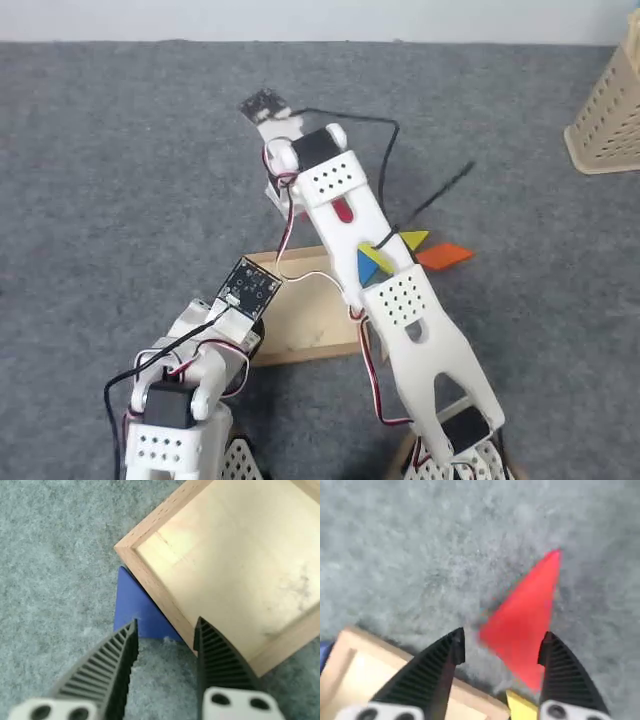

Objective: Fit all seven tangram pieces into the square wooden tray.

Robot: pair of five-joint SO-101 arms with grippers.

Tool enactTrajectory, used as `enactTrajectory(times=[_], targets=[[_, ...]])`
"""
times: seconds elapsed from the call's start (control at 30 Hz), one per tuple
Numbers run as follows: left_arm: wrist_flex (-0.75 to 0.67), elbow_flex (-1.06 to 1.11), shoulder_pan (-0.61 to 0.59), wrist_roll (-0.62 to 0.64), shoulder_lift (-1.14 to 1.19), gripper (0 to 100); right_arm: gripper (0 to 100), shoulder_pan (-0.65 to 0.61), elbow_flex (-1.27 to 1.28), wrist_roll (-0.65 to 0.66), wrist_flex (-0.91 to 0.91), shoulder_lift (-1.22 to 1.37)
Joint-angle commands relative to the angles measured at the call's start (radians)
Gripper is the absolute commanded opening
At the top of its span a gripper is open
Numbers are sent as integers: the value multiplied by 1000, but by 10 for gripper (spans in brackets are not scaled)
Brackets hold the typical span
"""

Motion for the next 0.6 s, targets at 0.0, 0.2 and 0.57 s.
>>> enactTrajectory(times=[0.0, 0.2, 0.57], targets=[[5, -12, 2, 8, -12, 176, 205, 45, -100, 44, 50, -44], [5, -12, 2, 8, -12, 176, 205, 81, -98, 74, 48, -42], [5, -12, 2, 8, -12, 176, 310, 8, -46, 115, -22, 51]])
